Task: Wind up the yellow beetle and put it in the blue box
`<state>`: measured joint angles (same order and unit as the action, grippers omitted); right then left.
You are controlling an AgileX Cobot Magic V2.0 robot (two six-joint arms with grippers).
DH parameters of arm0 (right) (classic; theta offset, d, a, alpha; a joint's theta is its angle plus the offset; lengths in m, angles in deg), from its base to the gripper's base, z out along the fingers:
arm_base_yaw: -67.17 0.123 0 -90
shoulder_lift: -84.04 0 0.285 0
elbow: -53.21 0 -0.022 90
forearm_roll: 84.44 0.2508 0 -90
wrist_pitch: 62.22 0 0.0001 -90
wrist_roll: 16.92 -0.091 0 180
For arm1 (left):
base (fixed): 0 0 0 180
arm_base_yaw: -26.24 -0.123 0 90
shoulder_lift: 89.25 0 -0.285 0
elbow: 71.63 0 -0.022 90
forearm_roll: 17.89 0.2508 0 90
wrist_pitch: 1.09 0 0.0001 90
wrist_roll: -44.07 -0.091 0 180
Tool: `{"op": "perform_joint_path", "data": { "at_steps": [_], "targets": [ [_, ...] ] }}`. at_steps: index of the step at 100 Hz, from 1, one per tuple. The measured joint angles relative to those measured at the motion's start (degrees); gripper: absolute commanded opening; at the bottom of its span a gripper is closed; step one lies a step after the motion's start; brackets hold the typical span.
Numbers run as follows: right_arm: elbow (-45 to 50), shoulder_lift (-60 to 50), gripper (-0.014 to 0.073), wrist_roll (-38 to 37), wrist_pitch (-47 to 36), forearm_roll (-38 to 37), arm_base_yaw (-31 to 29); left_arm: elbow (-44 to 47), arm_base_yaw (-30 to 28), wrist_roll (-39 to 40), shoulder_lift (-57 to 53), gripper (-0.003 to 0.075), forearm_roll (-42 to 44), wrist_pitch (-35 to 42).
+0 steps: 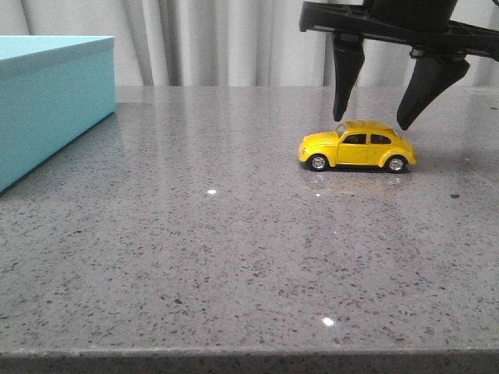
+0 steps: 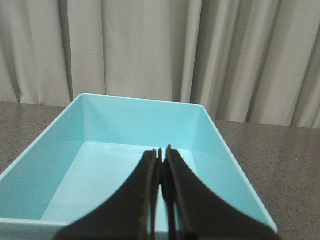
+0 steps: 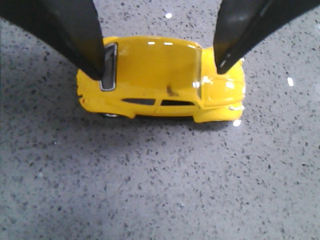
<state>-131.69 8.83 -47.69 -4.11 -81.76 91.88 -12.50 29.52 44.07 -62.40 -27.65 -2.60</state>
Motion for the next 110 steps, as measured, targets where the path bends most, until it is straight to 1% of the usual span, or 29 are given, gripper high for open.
{"op": "perform_joint_path", "data": {
  "at_steps": [62,74,110],
  "targets": [
    [-0.51,2.4,0.0477,-0.49,0.38,-0.57,0.09,0.0,0.0,0.0,0.0,-0.0019,0.0,0.0],
    [-0.65,2.44,0.0477,-0.49,2.03,-2.68,0.09,0.0,0.0,0.0,0.0,-0.0019,0.0,0.0],
    [-0.93,2.44,0.0476,-2.15,8.66,-12.82,-0.16,0.0,0.0,0.0,0.0,-0.0019,0.0,0.0]
  ]
}}
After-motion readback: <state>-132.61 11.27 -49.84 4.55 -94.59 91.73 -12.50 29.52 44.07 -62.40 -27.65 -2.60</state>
